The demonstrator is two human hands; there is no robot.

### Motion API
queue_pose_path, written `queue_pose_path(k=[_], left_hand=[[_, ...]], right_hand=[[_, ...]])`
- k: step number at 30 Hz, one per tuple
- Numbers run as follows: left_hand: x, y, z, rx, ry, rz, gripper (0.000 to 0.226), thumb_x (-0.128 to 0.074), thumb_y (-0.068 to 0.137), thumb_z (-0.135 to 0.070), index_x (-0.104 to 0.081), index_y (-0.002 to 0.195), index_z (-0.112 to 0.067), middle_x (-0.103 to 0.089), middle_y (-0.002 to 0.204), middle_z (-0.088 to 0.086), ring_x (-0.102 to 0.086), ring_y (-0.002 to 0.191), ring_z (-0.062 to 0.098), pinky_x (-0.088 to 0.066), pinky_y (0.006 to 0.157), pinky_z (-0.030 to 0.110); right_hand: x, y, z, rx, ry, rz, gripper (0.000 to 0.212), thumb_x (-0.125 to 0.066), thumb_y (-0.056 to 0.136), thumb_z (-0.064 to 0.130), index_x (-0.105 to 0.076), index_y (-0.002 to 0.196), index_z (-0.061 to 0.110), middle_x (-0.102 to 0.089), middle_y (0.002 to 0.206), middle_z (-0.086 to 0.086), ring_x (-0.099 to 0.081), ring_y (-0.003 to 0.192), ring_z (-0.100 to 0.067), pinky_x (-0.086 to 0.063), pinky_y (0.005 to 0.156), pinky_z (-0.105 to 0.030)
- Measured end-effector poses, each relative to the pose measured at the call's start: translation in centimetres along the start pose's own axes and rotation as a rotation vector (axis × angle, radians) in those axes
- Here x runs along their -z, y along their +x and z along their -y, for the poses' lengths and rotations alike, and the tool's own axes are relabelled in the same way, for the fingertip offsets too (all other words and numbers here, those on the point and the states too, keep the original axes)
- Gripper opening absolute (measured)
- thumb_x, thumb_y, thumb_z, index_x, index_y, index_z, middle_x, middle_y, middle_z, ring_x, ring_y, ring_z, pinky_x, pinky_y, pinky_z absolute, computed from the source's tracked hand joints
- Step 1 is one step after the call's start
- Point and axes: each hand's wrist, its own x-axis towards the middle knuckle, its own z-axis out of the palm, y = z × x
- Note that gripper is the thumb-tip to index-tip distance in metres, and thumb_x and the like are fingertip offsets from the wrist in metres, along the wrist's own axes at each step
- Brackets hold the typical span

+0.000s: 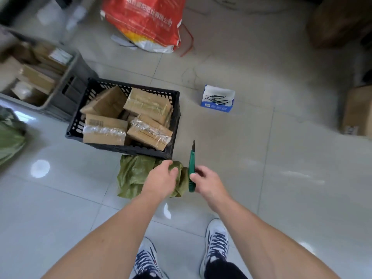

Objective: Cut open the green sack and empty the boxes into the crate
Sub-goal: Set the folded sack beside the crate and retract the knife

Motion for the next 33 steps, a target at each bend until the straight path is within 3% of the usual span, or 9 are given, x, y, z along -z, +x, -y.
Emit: queue_pose_path(k=[4,8,11,14,16,20,24,27,33], left_hand=[[4.7,-6.1,-7.6,-0.066,-0.033,-0.046,0.04,-0.043,0.102,-0.028,-0.051,0.139,-0.017,-0.059,0.136,0.007,-0.053,0.125,0.026,-0.038,0.102,0.031],[9.3,-11.9,-13.4,-0.093,-0.022,-0.012,0.039,-0.045,0.101,-0.025,-0.055,0.138,-0.018,-0.058,0.139,0.003,-0.051,0.128,0.022,-0.036,0.104,0.029],[12.0,-16.0,-17.6,-0.145,-0.046,0.026,0.035,-0.047,0.099,-0.023,-0.06,0.132,-0.019,-0.064,0.131,0.001,-0.057,0.12,0.02,-0.042,0.099,0.029],[14.1,-19.5,-21.4,-0.191,-0.136,0.01,0.033,-0.05,0.097,-0.02,-0.064,0.127,-0.02,-0.069,0.122,0.0,-0.063,0.112,0.019,-0.047,0.098,0.033],[15.4,-21.5,-23.4,-0.207,-0.202,-0.008,0.033,-0.05,0.096,-0.017,-0.064,0.126,-0.018,-0.069,0.119,0.001,-0.065,0.108,0.019,-0.049,0.098,0.035],[17.2,-23.9,-26.4,-0.242,-0.285,-0.056,0.03,-0.051,0.094,-0.014,-0.067,0.118,-0.019,-0.073,0.109,0.003,-0.069,0.099,0.019,-0.053,0.093,0.039],[18.5,-25.8,-28.5,-0.296,-0.282,-0.1,0.028,-0.051,0.092,-0.015,-0.069,0.114,-0.02,-0.073,0.103,0.0,-0.069,0.093,0.016,-0.054,0.087,0.032],[19.2,-26.5,-29.1,-0.338,-0.224,-0.115,0.028,-0.054,0.09,-0.017,-0.07,0.112,-0.022,-0.073,0.105,-0.002,-0.068,0.099,0.016,-0.053,0.094,0.035],[21.5,-25.8,-29.9,-0.343,-0.254,-0.132,0.032,-0.055,0.085,-0.023,-0.071,0.113,-0.026,-0.075,0.106,-0.003,-0.069,0.1,0.016,-0.052,0.096,0.039]], right_hand=[[3.5,-7.4,5.5,0.042,0.02,0.014,0.019,-0.051,0.077,0.028,-0.066,0.088,0.03,-0.073,0.101,-0.01,-0.068,0.098,-0.036,-0.056,0.089,-0.055],[7.2,-13.8,11.3,0.107,0.018,0.008,0.022,-0.045,0.077,0.03,-0.061,0.091,0.032,-0.072,0.102,-0.008,-0.068,0.098,-0.033,-0.055,0.089,-0.055],[10.4,-18.6,15.7,0.156,0.06,0.032,0.027,-0.046,0.077,0.028,-0.063,0.097,0.031,-0.071,0.106,-0.007,-0.068,0.101,-0.031,-0.057,0.089,-0.054],[13.3,-22.6,19.5,0.182,0.134,0.055,0.03,-0.047,0.086,0.012,-0.066,0.106,0.023,-0.071,0.109,-0.011,-0.069,0.097,-0.029,-0.061,0.081,-0.046],[15.2,-24.5,21.4,0.224,0.133,0.055,0.033,-0.047,0.085,0.012,-0.066,0.11,0.021,-0.071,0.111,-0.011,-0.069,0.1,-0.029,-0.06,0.086,-0.05],[17.9,-27.0,24.3,0.317,0.069,0.064,0.04,-0.046,0.085,0.011,-0.066,0.119,0.016,-0.072,0.113,-0.01,-0.068,0.107,-0.03,-0.057,0.092,-0.054],[19.9,-29.1,26.3,0.387,0.047,0.076,0.041,-0.046,0.083,0.014,-0.064,0.119,0.014,-0.071,0.113,-0.009,-0.068,0.109,-0.028,-0.055,0.095,-0.051],[20.8,-29.5,27.0,0.397,0.047,0.083,0.038,-0.041,0.093,-0.002,-0.061,0.123,0.009,-0.069,0.113,-0.011,-0.068,0.109,-0.031,-0.057,0.092,-0.051],[20.8,-29.3,30.1,0.439,0.033,0.113,0.04,-0.039,0.096,-0.004,-0.058,0.129,0.007,-0.068,0.113,-0.013,-0.068,0.099,-0.027,-0.06,0.083,-0.04]])
